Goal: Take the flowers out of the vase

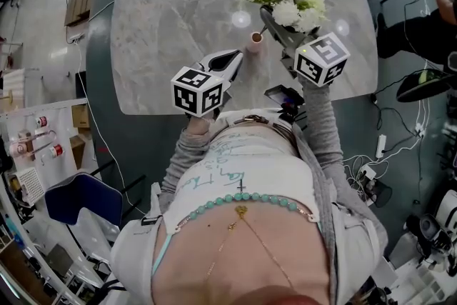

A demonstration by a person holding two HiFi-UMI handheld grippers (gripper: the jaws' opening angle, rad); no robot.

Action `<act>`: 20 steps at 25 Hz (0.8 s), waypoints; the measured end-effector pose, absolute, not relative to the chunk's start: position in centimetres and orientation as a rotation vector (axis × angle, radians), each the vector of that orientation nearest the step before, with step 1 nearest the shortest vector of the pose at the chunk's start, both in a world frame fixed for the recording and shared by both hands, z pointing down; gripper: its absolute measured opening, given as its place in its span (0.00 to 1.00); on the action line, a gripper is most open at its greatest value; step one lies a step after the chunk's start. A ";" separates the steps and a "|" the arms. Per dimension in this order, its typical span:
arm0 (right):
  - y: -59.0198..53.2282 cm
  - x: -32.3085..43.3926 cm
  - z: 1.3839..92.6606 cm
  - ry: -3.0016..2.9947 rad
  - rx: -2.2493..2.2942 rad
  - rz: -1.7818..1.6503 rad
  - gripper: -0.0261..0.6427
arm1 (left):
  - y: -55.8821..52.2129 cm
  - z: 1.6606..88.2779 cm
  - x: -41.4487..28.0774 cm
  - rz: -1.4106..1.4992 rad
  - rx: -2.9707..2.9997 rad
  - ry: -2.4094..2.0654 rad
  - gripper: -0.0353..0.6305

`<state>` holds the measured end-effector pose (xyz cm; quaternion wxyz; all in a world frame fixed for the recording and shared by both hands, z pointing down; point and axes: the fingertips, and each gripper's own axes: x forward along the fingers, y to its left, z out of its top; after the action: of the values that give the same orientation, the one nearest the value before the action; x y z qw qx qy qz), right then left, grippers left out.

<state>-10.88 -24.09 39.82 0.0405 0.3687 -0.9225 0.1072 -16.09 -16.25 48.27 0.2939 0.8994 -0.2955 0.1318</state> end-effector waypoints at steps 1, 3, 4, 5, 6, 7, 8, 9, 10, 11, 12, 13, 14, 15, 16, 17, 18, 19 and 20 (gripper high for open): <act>-24.1 -10.6 39.6 -2.829 1.130 0.325 0.09 | -16.3 48.3 -15.8 0.353 2.395 -0.783 0.06; -24.0 -10.3 39.2 -2.834 1.131 0.318 0.09 | -16.3 48.3 -15.4 0.356 2.397 -0.777 0.06; -23.8 -10.3 38.9 -2.837 1.131 0.316 0.09 | -16.2 48.2 -15.3 0.358 2.398 -0.775 0.06; -23.7 -10.4 38.6 -2.840 1.130 0.313 0.09 | -16.1 48.2 -15.3 0.359 2.400 -0.772 0.06; -23.5 -10.5 38.4 -2.842 1.129 0.311 0.09 | -16.0 48.1 -15.4 0.360 2.401 -0.769 0.06; -23.4 -10.7 38.1 -2.843 1.127 0.308 0.09 | -16.0 48.1 -15.4 0.361 2.402 -0.767 0.06; -23.3 -10.8 38.0 -2.843 1.125 0.304 0.09 | -15.9 48.1 -15.4 0.361 2.403 -0.764 0.06; -23.3 -10.9 37.8 -2.843 1.124 0.302 0.09 | -15.9 48.0 -15.4 0.358 2.403 -0.761 0.06; -23.2 -11.0 37.7 -2.842 1.125 0.300 0.09 | -15.9 48.0 -15.4 0.353 2.402 -0.757 0.06; -23.1 -11.0 37.5 -2.842 1.127 0.299 0.09 | -15.9 48.0 -15.4 0.349 2.399 -0.754 0.06; -23.1 -11.1 37.4 -2.841 1.129 0.299 0.09 | -15.8 48.0 -15.5 0.347 2.397 -0.751 0.06; -23.0 -11.1 37.3 -2.840 1.131 0.298 0.09 | -15.8 48.0 -15.5 0.348 2.395 -0.750 0.06; -23.0 -11.2 37.1 -2.840 1.133 0.298 0.09 | -15.8 48.0 -15.5 0.350 2.395 -0.750 0.06; -23.0 -11.2 37.0 -2.840 1.136 0.297 0.09 | -15.8 48.0 -15.5 0.352 2.395 -0.749 0.06; -23.0 -11.2 36.8 -2.840 1.138 0.297 0.09 | -15.9 48.0 -15.5 0.354 2.396 -0.747 0.06; -23.0 -11.2 36.7 -2.841 1.139 0.298 0.09 | -15.9 47.9 -15.5 0.355 2.397 -0.744 0.06; -22.9 -11.2 36.6 -2.841 1.138 0.297 0.09 | -15.8 47.9 -15.4 0.357 2.398 -0.742 0.06; -22.8 -11.2 36.5 -2.840 1.136 0.295 0.09 | -15.8 47.9 -15.4 0.358 2.399 -0.739 0.06; -22.6 -11.3 36.4 -2.841 1.134 0.291 0.09 | -15.7 47.9 -15.4 0.360 2.399 -0.737 0.06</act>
<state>-11.27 -22.64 36.41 0.0346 0.3689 -0.9240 0.0947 -15.37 -15.67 47.94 0.2983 0.9031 -0.2776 0.1354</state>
